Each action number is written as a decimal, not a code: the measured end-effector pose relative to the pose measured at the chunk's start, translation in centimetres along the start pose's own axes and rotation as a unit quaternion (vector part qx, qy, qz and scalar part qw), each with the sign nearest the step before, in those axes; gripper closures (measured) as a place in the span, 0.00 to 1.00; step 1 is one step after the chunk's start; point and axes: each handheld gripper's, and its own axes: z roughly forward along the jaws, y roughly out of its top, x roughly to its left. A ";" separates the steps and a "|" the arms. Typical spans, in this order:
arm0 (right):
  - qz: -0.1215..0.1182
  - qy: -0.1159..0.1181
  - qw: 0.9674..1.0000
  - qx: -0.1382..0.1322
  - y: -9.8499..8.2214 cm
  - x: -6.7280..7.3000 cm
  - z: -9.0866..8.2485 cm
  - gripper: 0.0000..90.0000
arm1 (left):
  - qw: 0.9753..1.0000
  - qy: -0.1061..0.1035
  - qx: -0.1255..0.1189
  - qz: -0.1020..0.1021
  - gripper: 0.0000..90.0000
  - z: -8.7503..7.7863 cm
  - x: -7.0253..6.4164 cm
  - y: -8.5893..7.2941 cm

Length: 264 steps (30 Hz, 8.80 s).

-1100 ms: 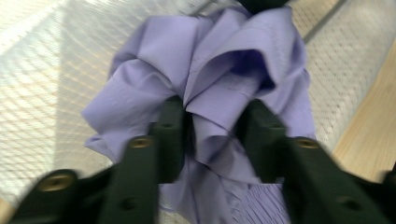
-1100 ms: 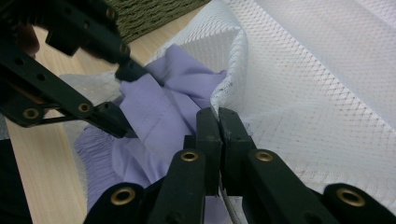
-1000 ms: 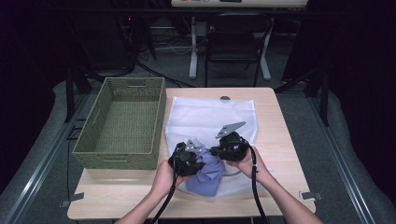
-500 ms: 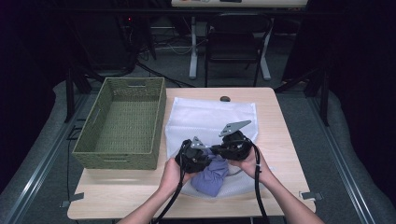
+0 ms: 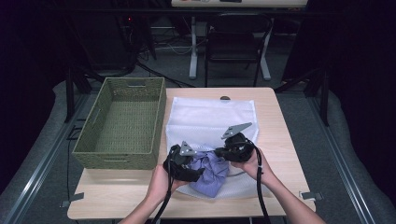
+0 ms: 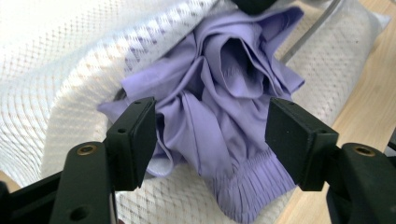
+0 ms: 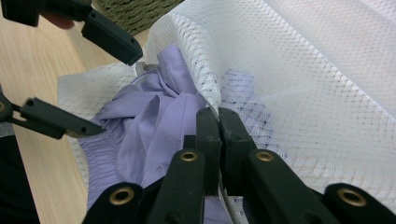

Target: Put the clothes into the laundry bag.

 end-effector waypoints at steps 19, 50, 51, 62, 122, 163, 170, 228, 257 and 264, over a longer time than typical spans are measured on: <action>-0.002 0.006 1.000 0.005 0.3 0.5 0.4 0.98 | 1.000 -0.015 -0.011 -0.015 0.90 4.2 0.8 -0.1; 0.016 0.010 1.000 0.001 -0.1 0.0 0.2 0.98 | 0.999 0.000 -0.010 -0.048 0.50 3.1 1.7 -1.0; 0.015 0.008 1.000 0.001 -0.1 0.1 0.2 0.98 | 0.999 0.006 -0.009 -0.046 0.55 3.5 1.4 -0.8; 0.015 0.018 1.000 -0.011 0.3 0.1 -0.2 0.98 | 0.997 0.015 -0.047 -0.051 0.92 4.6 1.7 -0.5; 0.035 0.026 0.999 -0.015 0.0 -0.3 -0.3 0.98 | 0.995 0.010 -0.047 -0.091 0.44 2.5 2.2 -1.3; 0.044 0.027 0.999 -0.002 -0.6 -1.0 -0.3 0.99 | 0.996 0.018 -0.064 -0.055 0.40 1.5 0.2 -0.7; 0.045 0.026 0.999 0.003 -0.6 -1.1 -0.2 0.99 | 0.998 -0.006 -0.054 -0.034 0.35 2.5 -1.9 -0.8; 0.040 0.036 0.999 -0.004 -0.1 -0.3 -0.3 0.99 | 0.994 0.020 -0.084 -0.063 0.93 5.6 0.7 -0.2; 0.044 0.031 0.998 0.013 -0.7 -1.0 0.4 0.99 | 0.998 0.011 -0.039 -0.052 0.45 3.7 -0.4 -1.4; 0.045 0.032 0.998 0.012 -0.6 -0.9 0.6 0.99 | 0.998 0.021 -0.029 -0.050 0.58 6.3 -0.6 -1.3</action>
